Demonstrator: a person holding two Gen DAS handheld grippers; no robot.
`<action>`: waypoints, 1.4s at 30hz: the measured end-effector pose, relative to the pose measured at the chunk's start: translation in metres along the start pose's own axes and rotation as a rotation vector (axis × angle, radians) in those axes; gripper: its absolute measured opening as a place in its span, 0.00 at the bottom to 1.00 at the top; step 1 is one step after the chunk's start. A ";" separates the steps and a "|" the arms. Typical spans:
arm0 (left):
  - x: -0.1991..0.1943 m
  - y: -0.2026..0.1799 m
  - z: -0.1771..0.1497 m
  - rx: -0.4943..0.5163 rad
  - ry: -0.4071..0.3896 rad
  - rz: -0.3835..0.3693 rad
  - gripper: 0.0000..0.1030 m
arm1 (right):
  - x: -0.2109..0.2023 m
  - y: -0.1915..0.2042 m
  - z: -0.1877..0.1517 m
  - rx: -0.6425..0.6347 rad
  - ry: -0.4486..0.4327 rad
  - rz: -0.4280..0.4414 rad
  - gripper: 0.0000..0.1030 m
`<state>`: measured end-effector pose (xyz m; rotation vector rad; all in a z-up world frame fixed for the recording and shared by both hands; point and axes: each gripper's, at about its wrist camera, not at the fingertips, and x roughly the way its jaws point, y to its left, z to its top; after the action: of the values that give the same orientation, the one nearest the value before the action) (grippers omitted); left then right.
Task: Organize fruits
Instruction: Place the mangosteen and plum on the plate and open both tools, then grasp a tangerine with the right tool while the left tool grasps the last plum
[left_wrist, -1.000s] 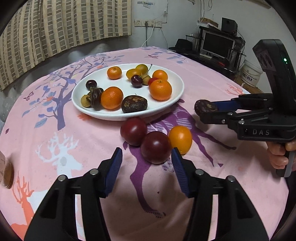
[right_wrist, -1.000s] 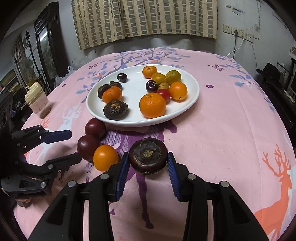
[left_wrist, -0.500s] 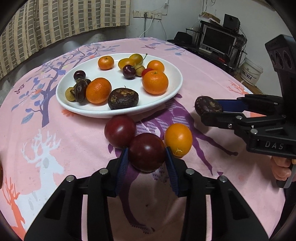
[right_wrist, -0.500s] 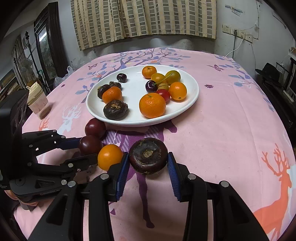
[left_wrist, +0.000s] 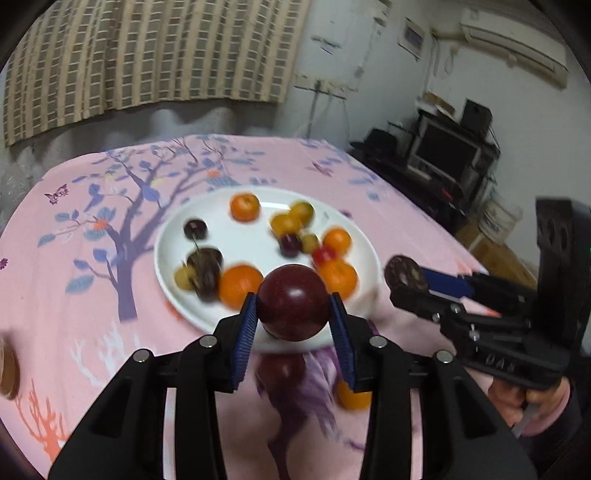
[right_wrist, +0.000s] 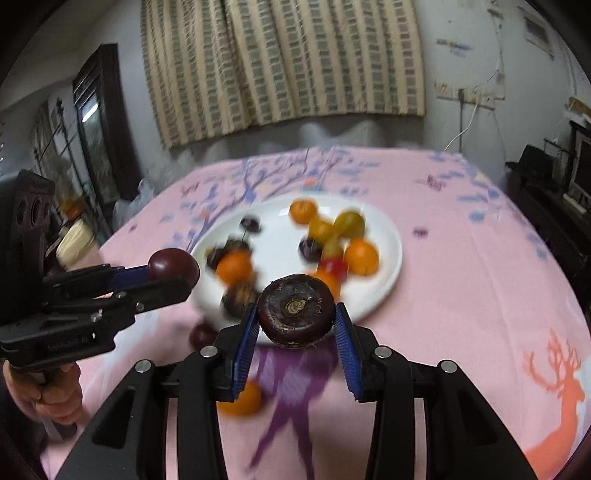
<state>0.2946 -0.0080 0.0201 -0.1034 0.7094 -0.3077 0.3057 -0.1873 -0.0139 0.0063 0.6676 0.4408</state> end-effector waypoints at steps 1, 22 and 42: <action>0.008 0.005 0.008 -0.012 -0.013 0.025 0.37 | 0.009 -0.001 0.007 0.011 -0.003 -0.010 0.41; -0.010 0.009 0.003 0.027 -0.082 0.310 0.95 | 0.008 0.029 -0.011 -0.081 0.024 -0.011 0.72; -0.023 0.046 -0.047 -0.058 -0.005 0.371 0.95 | 0.014 0.063 -0.052 -0.224 0.193 0.005 0.71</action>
<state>0.2585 0.0435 -0.0096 -0.0260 0.7171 0.0683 0.2592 -0.1317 -0.0544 -0.2497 0.8048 0.5233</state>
